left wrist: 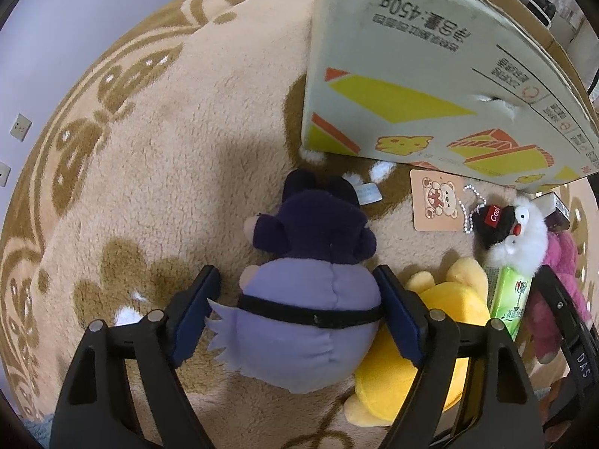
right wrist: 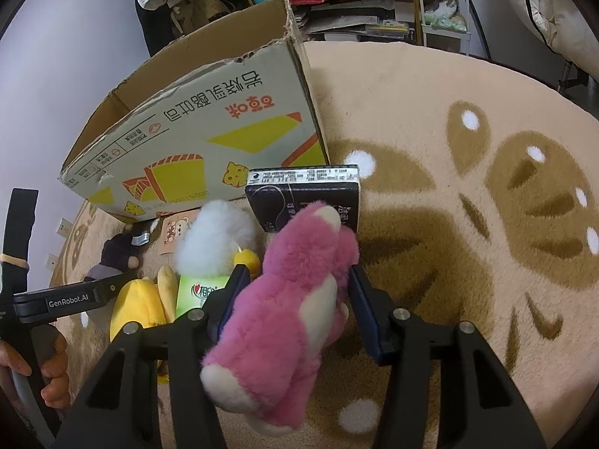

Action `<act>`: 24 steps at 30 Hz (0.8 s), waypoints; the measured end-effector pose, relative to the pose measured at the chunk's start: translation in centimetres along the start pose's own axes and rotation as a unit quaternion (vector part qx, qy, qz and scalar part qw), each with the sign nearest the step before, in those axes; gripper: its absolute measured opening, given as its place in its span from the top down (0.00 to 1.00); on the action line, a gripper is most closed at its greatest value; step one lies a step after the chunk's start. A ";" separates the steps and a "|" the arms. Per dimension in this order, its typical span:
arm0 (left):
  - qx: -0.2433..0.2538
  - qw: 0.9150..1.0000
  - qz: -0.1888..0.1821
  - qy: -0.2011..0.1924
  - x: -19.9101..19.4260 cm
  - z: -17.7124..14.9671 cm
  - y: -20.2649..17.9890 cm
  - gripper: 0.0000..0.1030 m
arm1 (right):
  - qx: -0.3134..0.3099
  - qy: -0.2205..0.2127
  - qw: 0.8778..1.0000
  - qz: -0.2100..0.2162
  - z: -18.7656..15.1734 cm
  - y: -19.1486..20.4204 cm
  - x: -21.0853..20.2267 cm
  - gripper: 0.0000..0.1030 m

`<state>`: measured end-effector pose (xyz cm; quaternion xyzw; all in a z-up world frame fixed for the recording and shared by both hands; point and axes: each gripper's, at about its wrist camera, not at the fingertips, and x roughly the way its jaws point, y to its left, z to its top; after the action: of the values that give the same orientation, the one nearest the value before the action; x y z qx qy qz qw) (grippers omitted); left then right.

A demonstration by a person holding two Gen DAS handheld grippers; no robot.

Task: Organize soft objects
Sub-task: 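Grasp the purple plush with the left tool while the right tool grasps the pink plush bear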

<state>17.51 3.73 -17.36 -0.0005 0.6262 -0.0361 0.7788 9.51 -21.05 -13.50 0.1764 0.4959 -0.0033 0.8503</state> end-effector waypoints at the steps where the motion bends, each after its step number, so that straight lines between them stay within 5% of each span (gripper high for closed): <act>1: -0.001 1.000 -0.001 0.000 0.1 0.0 0.2 0.20 | 0.000 0.000 1.000 0.000 0.0 0.0 0.0 0.45; 24: 0.003 1.000 0.003 0.000 1.1 0.3 -0.2 0.23 | 0.002 0.004 1.000 -0.022 -0.2 0.1 0.1 0.59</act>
<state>18.03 3.49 -18.35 0.0033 0.6265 -0.0359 0.7786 9.38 -20.89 -13.62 0.1673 0.5028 -0.0229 0.8477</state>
